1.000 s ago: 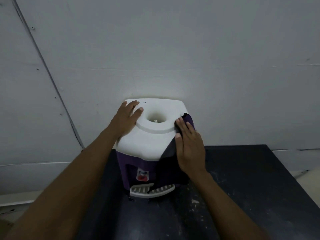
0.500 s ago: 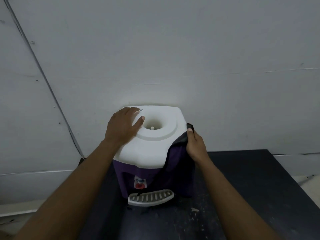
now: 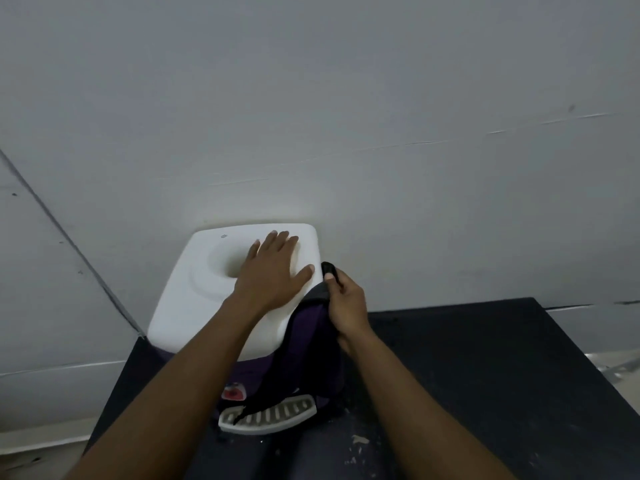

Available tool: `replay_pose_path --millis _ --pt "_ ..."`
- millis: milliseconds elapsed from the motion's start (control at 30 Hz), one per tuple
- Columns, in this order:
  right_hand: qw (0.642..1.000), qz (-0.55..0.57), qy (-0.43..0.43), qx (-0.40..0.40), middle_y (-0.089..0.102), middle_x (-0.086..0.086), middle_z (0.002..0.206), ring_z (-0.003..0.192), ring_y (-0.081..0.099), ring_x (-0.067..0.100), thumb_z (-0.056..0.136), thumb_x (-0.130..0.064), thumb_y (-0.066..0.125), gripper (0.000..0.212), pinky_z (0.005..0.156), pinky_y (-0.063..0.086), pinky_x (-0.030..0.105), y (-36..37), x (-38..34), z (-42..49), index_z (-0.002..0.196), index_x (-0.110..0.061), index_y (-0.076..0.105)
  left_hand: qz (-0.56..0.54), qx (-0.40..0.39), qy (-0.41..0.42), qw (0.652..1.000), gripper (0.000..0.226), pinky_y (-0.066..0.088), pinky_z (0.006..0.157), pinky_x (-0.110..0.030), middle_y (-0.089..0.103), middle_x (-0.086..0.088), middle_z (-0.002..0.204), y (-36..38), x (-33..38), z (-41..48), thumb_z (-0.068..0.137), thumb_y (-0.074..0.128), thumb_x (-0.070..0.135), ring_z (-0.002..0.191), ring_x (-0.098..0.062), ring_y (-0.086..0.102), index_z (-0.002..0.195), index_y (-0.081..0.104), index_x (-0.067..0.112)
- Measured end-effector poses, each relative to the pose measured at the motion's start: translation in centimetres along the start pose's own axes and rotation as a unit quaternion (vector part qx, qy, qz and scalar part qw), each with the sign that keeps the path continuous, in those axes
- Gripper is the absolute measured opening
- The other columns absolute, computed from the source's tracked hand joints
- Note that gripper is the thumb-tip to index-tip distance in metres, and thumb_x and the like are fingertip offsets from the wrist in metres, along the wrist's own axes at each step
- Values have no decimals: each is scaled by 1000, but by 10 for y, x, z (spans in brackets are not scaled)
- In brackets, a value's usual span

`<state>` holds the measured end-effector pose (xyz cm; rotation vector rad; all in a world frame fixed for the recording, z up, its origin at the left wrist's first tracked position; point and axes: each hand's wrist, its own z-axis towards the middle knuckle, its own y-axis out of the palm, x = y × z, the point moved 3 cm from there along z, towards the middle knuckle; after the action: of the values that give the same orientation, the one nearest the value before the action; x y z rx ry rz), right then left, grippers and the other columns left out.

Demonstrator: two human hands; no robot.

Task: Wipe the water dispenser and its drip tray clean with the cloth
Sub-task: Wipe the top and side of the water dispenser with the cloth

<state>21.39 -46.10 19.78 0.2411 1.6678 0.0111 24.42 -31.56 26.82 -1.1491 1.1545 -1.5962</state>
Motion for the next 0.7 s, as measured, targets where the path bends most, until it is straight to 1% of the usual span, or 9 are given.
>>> replay_pose_path --millis 33,133,267,333,400,467,567,633,700 --pt "1000 12 -5 4 71 -4 127 114 67 9 109 -21 51 30 102 55 26 0 1 0 135 -22 67 15 -10 -14 1000 74 3 127 -42 15 -2 169 2 3 5 101 39 59 157 -18 4 160 23 17" --pt "999 37 -25 17 70 -1 129 120 65 11 107 -13 55 29 110 51 33 0 3 5 133 -16 67 57 -27 -44 997 78 2 127 -44 13 -3 169 5 8 19 100 35 62 157 -18 1 160 21 15" --pt "997 66 -45 21 72 -4 127 120 66 9 106 -12 57 27 111 49 34 -1 9 14 128 -16 72 75 -18 -45 996 72 7 126 -44 23 -7 166 10 14 26 102 34 56 156 -24 7 157 28 10" --pt "996 77 -53 12 71 -5 129 122 64 7 106 -13 57 28 113 48 33 0 12 20 129 -17 71 76 -2 -35 996 67 11 126 -44 28 -9 164 11 16 21 104 33 50 155 -26 12 155 31 7" --pt "995 85 -52 -5 69 -5 133 126 62 7 106 -14 57 28 115 45 32 3 13 30 130 -20 69 83 0 -28 996 64 12 126 -44 29 -10 164 12 16 18 106 30 46 155 -27 14 156 30 6" --pt "995 89 -45 -16 67 -3 136 129 60 9 107 -15 55 28 116 43 32 6 13 43 132 -22 66 88 -1 -25 996 62 11 126 -43 28 -10 164 13 17 18 107 27 43 155 -27 14 157 28 6" --pt "996 82 -29 -36 63 0 142 135 56 13 109 -20 51 34 118 41 30 13 11 64 141 -17 60 84 10 -25 996 60 11 126 -43 30 -10 164 13 19 19 107 28 41 155 -27 15 157 29 6" --pt "996 72 -17 -58 56 2 150 141 50 14 111 -22 45 39 122 35 31 17 9 74 148 -13 53 82 15 -26 996 59 12 126 -43 32 -11 163 13 19 19 107 30 40 155 -27 17 156 31 6" --pt "993 70 -7 -90 44 3 159 148 40 15 113 -23 37 44 126 26 32 20 9 76 156 -13 40 82 19 -27 996 59 12 126 -43 33 -11 162 13 18 18 107 30 40 155 -27 18 156 32 6"
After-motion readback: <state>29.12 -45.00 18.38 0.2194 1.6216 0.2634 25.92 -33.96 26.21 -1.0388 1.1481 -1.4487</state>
